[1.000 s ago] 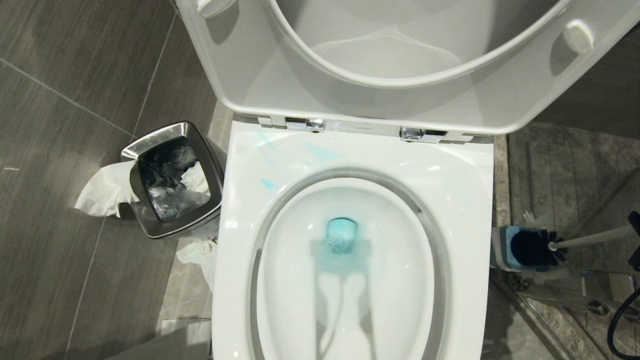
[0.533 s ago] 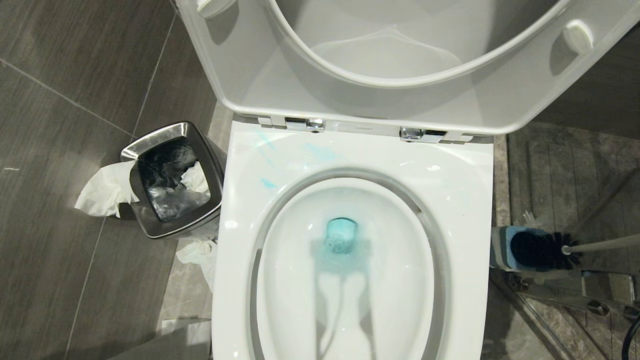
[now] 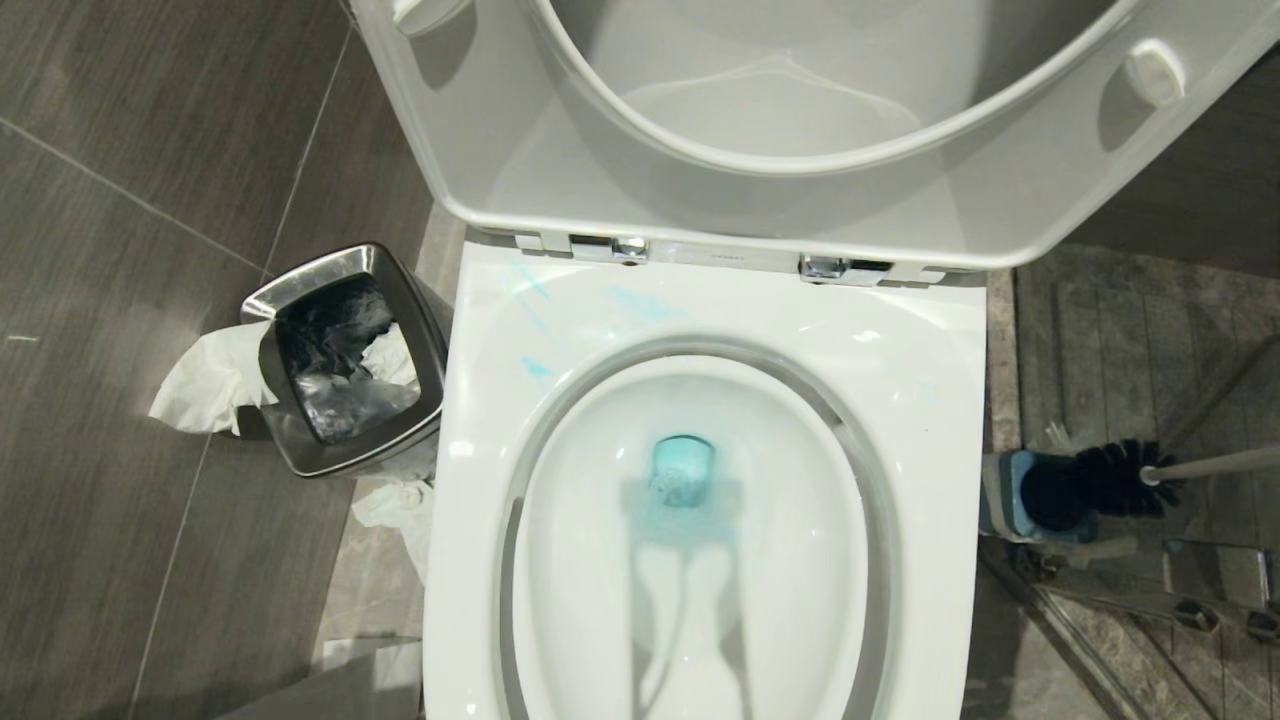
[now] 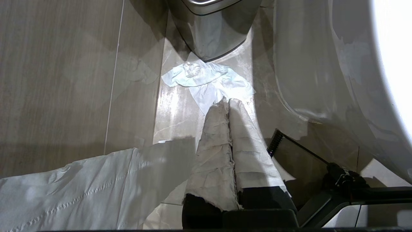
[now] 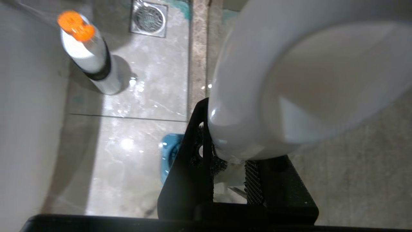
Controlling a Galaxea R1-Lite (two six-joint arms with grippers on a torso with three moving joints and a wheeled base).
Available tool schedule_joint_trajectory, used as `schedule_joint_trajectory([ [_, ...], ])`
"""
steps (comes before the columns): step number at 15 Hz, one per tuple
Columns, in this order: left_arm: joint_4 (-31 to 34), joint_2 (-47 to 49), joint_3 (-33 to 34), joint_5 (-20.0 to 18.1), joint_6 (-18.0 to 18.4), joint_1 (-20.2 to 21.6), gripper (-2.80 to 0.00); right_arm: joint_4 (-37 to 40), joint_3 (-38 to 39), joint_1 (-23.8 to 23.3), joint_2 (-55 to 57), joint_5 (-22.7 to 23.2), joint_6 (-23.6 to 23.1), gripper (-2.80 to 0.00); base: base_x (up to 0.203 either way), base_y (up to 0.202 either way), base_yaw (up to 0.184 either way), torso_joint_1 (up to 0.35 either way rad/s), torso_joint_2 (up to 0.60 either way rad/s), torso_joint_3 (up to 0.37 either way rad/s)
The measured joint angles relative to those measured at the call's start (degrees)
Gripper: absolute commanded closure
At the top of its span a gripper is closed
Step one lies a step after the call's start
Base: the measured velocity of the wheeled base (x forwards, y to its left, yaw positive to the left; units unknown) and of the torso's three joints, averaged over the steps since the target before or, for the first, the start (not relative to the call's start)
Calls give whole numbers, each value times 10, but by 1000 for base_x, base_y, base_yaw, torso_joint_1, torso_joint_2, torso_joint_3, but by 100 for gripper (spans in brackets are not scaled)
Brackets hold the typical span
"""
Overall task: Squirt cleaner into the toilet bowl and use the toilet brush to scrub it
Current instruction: Scrub the toilet bowl
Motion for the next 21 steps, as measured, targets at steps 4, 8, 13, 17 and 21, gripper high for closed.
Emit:
schedule_joint_trajectory([
  [4, 0, 0, 0, 0, 0, 0, 0, 227, -139, 0, -66, 18, 40, 0, 0, 0, 0, 0, 0, 0],
  [8, 0, 0, 0, 0, 0, 0, 0, 462, -316, 0, -103, 52, 56, 0, 0, 0, 0, 0, 0, 0],
  [13, 0, 0, 0, 0, 0, 0, 0, 674, -487, 0, -105, 96, 58, 0, 0, 0, 0, 0, 0, 0],
  [17, 0, 0, 0, 0, 0, 0, 0, 786, -580, 0, -97, 101, 58, 0, 0, 0, 0, 0, 0, 0],
  [21, 0, 0, 0, 0, 0, 0, 0, 835, -636, 0, -91, 99, 58, 0, 0, 0, 0, 0, 0, 0],
])
